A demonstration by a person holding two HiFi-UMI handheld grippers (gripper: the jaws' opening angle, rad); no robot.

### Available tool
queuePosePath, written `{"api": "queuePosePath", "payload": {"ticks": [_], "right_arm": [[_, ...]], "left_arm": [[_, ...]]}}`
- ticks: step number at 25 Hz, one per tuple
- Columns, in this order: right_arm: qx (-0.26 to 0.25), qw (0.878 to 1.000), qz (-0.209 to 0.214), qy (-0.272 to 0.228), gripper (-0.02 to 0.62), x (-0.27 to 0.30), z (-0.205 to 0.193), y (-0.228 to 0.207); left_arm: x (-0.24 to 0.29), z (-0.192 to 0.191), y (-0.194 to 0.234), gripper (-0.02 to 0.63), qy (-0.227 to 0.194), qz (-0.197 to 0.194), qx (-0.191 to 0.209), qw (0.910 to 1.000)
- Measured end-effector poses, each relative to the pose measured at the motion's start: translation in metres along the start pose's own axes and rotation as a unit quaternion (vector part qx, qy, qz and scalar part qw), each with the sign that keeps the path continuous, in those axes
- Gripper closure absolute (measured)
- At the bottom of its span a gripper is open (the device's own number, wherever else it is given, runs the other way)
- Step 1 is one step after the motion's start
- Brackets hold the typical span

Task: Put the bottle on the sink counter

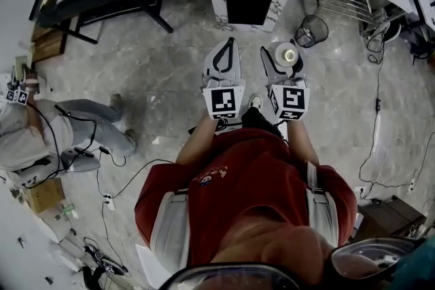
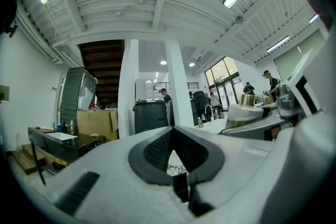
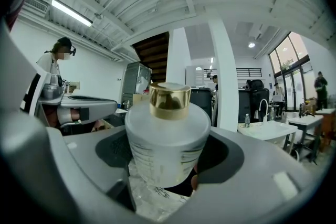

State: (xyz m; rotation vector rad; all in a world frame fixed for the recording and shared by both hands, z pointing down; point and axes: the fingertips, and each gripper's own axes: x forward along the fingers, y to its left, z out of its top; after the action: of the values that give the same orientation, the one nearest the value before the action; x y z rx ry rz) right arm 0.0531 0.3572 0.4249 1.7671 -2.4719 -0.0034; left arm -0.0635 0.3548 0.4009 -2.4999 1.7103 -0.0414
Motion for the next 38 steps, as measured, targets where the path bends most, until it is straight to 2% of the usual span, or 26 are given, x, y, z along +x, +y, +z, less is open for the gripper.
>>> {"api": "queuePosePath", "payload": {"ticks": [10, 18, 30, 38], "right_arm": [[0.014, 1.0, -0.001, 0.019, 0.25, 0.049, -0.006, -0.06], [0.038, 0.999, -0.012, 0.006, 0.252, 0.078, -0.011, -0.122], [0.039, 0.999, -0.001, 0.004, 0.252, 0.101, -0.014, -0.184], [0.033, 0.999, 0.01, 0.0, 0.252, 0.108, -0.008, -0.194]], "left_arm": [[0.083, -0.004, -0.019, 0.603, 0.01, -0.011, -0.002, 0.9999], [0.142, -0.006, -0.044, 0.603, 0.022, -0.016, 0.009, 0.9996], [0.199, -0.001, -0.079, 0.603, 0.023, -0.01, 0.026, 0.9993], [0.218, 0.008, -0.087, 0.603, 0.016, -0.01, 0.024, 0.9995]]}}
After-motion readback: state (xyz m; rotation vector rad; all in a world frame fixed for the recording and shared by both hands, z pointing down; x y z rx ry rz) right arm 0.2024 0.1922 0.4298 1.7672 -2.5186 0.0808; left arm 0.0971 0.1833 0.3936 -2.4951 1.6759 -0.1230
